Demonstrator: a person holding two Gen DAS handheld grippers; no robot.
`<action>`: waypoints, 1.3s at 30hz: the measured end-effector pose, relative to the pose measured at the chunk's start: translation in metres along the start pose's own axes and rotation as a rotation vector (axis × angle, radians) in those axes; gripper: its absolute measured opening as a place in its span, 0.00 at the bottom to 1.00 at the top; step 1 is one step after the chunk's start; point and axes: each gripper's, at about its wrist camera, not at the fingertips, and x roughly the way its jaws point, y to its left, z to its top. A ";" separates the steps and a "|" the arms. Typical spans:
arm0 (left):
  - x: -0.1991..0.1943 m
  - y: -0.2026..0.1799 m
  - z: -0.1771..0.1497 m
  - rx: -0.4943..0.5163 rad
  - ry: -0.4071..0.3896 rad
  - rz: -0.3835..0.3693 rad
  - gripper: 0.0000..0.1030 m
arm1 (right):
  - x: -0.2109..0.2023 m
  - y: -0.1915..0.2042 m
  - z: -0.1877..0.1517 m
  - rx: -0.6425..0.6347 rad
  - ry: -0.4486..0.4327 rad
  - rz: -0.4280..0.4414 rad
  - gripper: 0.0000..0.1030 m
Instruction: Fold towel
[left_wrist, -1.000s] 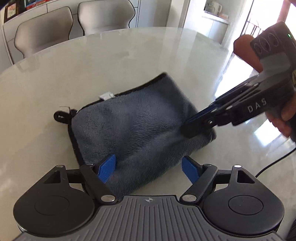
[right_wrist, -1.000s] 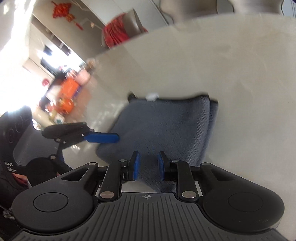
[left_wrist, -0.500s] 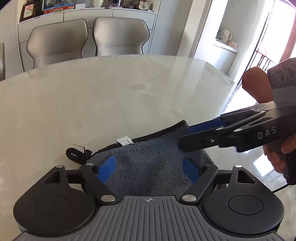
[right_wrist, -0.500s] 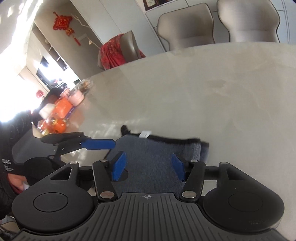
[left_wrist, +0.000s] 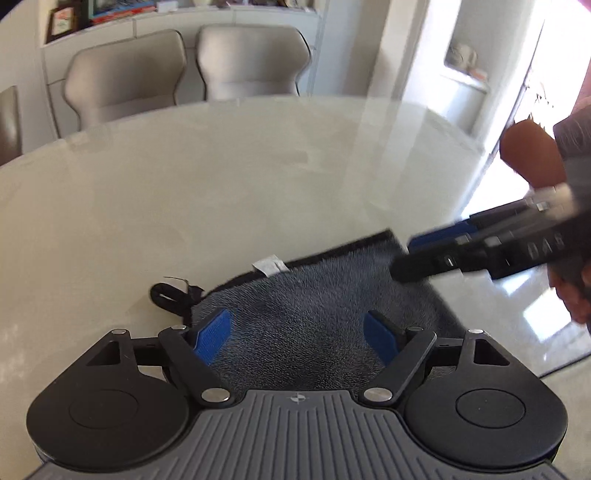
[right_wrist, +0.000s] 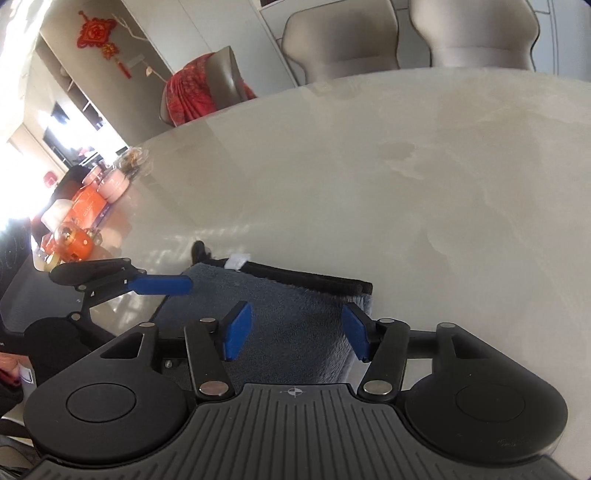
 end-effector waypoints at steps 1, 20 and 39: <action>-0.006 -0.002 -0.005 -0.010 -0.007 -0.001 0.81 | -0.005 0.007 -0.006 -0.008 -0.005 0.004 0.60; -0.025 -0.012 -0.046 -0.039 0.049 0.050 0.81 | -0.032 0.031 -0.070 0.054 0.030 -0.029 0.61; -0.127 -0.013 -0.055 0.181 0.028 0.101 0.81 | -0.153 0.060 -0.088 -0.219 0.099 -0.317 0.95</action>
